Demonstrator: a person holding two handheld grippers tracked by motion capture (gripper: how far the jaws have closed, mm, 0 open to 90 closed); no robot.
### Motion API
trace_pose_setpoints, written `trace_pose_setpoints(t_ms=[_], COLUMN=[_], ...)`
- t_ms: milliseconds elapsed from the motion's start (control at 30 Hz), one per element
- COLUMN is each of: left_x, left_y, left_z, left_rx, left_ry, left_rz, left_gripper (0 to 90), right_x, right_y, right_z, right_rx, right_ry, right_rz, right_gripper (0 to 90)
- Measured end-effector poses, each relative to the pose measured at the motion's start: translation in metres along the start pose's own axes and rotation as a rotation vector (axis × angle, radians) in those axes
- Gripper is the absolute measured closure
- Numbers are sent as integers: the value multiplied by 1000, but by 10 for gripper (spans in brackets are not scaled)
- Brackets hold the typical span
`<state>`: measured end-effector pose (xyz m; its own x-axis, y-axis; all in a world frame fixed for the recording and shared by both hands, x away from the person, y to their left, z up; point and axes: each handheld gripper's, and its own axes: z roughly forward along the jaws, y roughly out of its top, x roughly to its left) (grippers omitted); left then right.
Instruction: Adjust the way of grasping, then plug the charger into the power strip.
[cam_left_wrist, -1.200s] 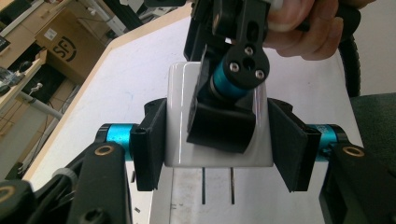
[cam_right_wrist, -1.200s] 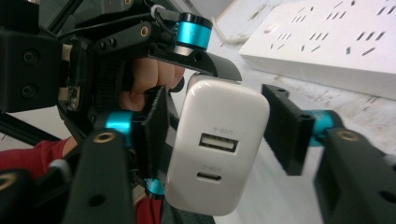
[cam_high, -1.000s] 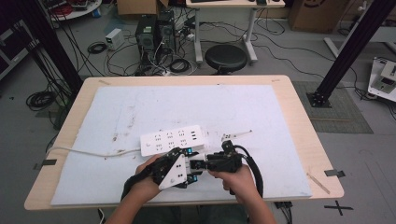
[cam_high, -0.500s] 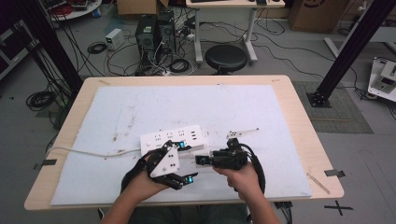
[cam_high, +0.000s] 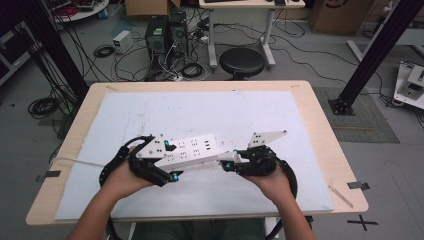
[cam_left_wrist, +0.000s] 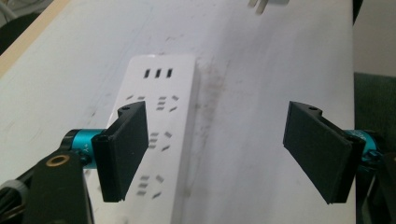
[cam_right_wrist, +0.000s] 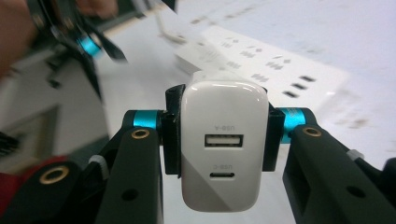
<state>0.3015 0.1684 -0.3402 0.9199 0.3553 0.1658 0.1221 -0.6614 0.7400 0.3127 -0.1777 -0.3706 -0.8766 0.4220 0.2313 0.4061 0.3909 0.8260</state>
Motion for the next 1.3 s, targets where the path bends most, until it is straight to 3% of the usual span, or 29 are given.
trace_pose_setpoints(t_ms=[167, 267, 333, 400, 900, 1100, 1200, 1300], left_x=[19, 32, 37, 43, 59, 59, 59, 57], left_y=[-1, -4, -5, -5, -14, -20, -22, -24], left_z=[-20, -28, -32, -35, -37, -39, -40, -40], left_rx=[63, 89, 99, 102, 106, 101, 110, 104], left_ry=[26, 6, 19, 28, 38, 47, 55, 61], left_rz=[-37, -70, -65, -84, -109, -130, -126, -128], left_gripper=[223, 223, 223, 223, 223, 223, 223, 223], right_x=[-5, -9, -12, -14, -26, -26, -24, -22], right_y=[10, 17, 20, 22, 26, 33, 39, 45], right_z=[-12, -18, -22, -24, -24, -20, -15, -9], right_rx=[28, 37, 38, 46, 72, 78, 79, 72], right_ry=[-51, -82, -101, -103, -132, -110, -78, -91], right_rz=[-41, -60, -79, -85, -70, -117, -188, -238], right_gripper=[632, 632, 632, 631, 632, 632, 632, 632])
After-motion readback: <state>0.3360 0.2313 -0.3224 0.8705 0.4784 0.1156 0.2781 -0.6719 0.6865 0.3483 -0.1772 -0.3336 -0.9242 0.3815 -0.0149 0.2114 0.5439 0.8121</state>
